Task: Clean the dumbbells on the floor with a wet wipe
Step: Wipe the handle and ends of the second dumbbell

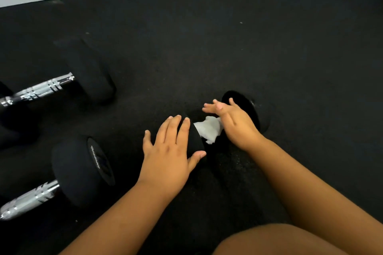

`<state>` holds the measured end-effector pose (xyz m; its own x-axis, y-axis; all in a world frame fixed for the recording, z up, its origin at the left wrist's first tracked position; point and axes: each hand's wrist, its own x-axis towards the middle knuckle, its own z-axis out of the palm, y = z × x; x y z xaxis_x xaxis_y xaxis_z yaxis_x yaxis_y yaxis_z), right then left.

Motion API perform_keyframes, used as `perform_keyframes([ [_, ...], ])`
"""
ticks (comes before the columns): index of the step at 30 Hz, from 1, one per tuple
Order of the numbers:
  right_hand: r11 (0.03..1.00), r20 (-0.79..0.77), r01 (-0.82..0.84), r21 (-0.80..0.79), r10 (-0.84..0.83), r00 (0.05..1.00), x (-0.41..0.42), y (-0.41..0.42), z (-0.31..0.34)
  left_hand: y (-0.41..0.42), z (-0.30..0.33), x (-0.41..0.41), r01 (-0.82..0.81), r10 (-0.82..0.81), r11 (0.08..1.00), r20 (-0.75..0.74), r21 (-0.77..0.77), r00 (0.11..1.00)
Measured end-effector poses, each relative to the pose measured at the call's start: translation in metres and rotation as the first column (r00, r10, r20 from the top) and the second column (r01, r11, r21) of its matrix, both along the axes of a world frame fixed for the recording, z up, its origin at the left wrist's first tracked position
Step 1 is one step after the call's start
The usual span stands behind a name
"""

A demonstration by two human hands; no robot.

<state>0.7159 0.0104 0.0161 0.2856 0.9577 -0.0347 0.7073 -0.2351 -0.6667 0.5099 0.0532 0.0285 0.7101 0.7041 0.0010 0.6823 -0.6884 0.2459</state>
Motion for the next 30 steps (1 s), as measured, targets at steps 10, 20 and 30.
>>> perform_keyframes([
  [10,0.948,0.575,-0.122,-0.293,0.277,0.77,0.009,0.022,-0.017,0.003,-0.009,-0.001,0.017,-0.016,0.999,-0.019,0.037,1.0],
  [20,0.981,0.616,-0.111,-0.161,0.187,0.765,0.01,0.017,-0.028,0.008,-0.012,-0.002,0.011,-0.011,1.0,-0.028,0.025,1.0],
  [30,0.988,0.611,-0.082,-0.13,0.145,0.779,0.008,0.02,-0.033,0.007,-0.017,-0.001,0.045,-0.046,0.998,0.006,0.054,0.999],
])
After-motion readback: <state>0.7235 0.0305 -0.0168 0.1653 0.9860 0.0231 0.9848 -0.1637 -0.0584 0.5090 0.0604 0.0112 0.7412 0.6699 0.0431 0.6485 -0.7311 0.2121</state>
